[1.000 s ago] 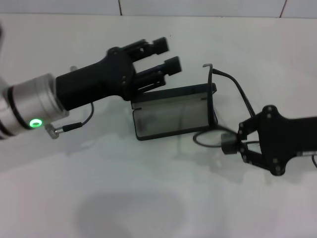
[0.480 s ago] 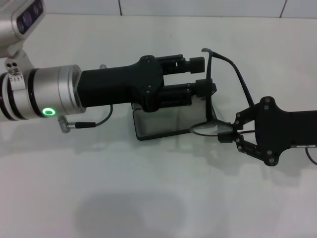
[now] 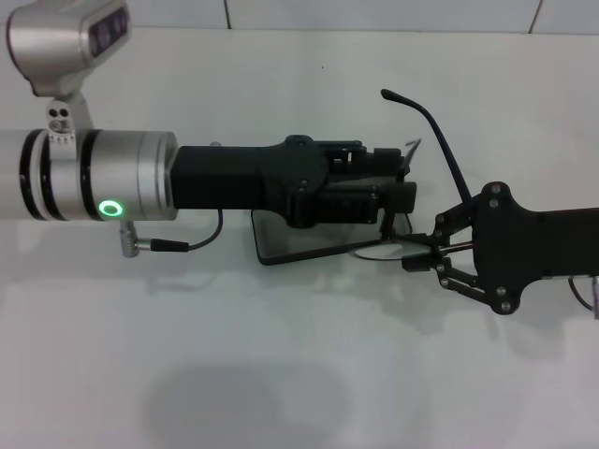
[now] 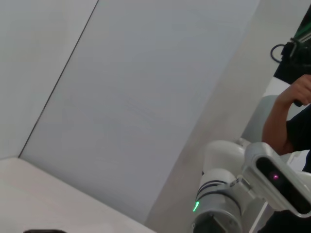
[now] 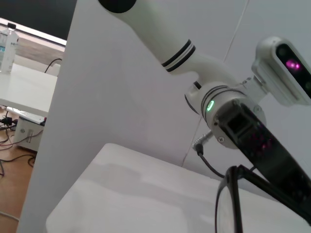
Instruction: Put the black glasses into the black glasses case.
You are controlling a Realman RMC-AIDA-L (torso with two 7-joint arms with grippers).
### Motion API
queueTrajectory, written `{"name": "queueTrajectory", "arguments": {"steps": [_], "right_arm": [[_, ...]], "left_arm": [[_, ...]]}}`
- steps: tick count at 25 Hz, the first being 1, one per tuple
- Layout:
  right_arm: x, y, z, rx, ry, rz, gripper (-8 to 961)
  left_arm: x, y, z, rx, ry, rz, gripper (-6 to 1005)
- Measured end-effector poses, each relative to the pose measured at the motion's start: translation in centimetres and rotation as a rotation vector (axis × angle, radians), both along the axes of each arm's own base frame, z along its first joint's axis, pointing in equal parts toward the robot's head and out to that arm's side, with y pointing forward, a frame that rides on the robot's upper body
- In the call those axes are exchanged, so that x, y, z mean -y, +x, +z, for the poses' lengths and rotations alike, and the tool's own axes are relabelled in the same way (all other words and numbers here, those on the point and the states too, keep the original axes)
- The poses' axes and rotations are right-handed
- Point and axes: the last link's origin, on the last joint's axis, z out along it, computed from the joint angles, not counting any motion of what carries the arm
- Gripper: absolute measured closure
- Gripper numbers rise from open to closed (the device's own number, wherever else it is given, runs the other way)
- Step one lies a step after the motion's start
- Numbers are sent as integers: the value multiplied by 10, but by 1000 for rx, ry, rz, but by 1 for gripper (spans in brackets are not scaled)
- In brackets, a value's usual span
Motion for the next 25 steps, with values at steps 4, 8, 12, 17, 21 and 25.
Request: {"name": "queueTrajectory", "arguments": {"steps": [4,8,12,17,21,25], "right_arm": [[0,-1,0,2,15,26,836],[0,0,0,3,20,37,836],[3,2,0,2,22,41,836],[3,3,1,6,25,49,836],[4,4,1,6,28,67,836],[5,4,1,5,29,81,836]], "left_arm": [[0,2,-3,-10,-16,-2,351],[1,3,-4,-25,-32,-3,351],[0,6,-7,-45,-50,-15,351],[-5,9,-7,-17,-15,9,351],[-7,13,-7,-10,-9,4,351],[-6,17,-12,-35,-31,-19,350]]}}
